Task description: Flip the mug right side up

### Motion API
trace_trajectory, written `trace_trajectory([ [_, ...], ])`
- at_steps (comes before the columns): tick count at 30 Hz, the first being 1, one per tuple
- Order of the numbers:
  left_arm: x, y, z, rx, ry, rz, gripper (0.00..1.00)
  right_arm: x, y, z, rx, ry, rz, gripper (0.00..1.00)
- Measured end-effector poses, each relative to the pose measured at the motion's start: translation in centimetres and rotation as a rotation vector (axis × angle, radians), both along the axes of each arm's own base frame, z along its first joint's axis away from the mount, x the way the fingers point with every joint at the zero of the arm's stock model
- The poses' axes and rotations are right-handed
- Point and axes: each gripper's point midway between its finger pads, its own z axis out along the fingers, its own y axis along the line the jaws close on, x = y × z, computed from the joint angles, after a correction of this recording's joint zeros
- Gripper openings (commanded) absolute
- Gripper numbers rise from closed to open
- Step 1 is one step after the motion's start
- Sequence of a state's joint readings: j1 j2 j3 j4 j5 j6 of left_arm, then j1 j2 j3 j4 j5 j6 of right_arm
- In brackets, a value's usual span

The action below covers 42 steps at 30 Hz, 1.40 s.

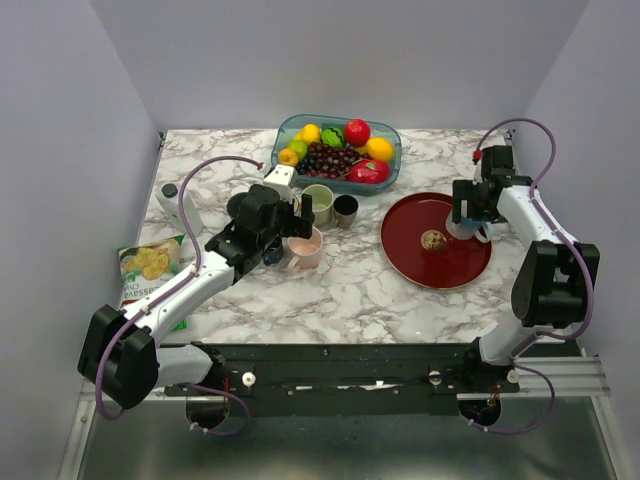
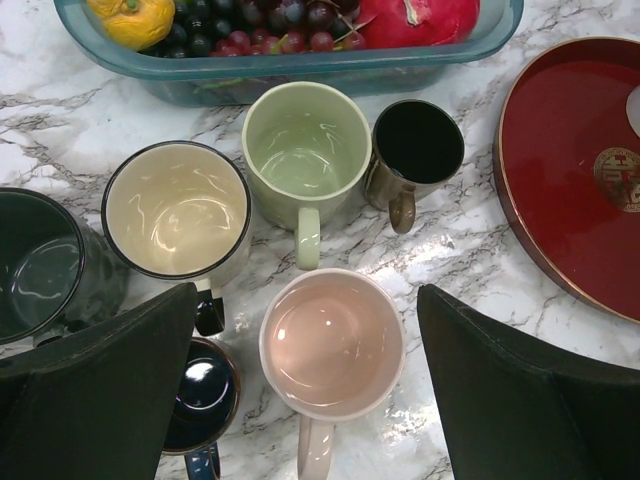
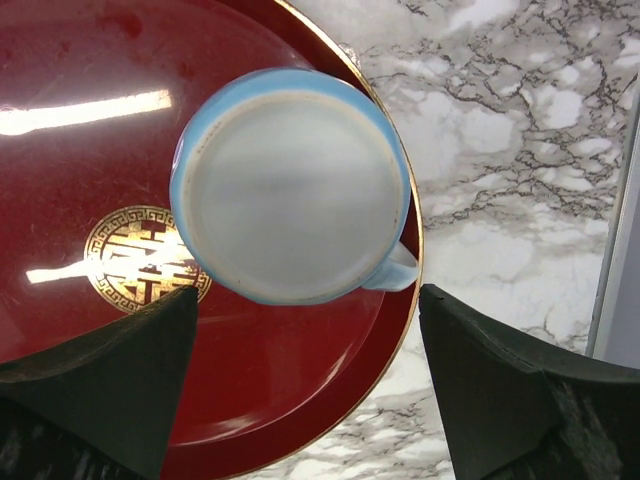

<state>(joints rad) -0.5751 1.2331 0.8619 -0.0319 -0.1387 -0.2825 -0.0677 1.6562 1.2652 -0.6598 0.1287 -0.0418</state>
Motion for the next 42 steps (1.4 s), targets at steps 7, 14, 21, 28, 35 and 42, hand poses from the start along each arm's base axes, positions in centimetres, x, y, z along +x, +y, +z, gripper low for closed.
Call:
trace_trajectory([
  [7, 0.1, 0.2, -0.1, -0.010, 0.003, 0.004, 0.99, 0.3, 0.7, -0.8, 0.023, -0.006, 0.059, 0.98],
  [14, -0.4, 0.6, -1.4, -0.004, 0.029, 0.008, 0.99, 0.2, 1.7, -1.3, 0.088, -0.003, 0.087, 0.92],
  [21, -0.5, 1.0, -1.3, -0.008, 0.026, 0.014, 0.99, -0.1, 2.9, -1.8, 0.168, 0.004, 0.043, 0.68],
  [28, -0.5, 1.0, -1.3, -0.010, 0.028, 0.014, 0.99, -1.0, 3.3, -2.9, 0.205, 0.030, -0.015, 0.41],
  [35, -0.5, 1.0, -1.3, -0.010, 0.028, 0.016, 0.99, -0.6, 3.7, -2.7, 0.213, 0.012, -0.030, 0.39],
  [42, -0.4, 1.2, -1.3, -0.010, 0.028, 0.020, 0.99, -0.4, 3.8, -2.9, 0.193, 0.010, -0.035, 0.41],
])
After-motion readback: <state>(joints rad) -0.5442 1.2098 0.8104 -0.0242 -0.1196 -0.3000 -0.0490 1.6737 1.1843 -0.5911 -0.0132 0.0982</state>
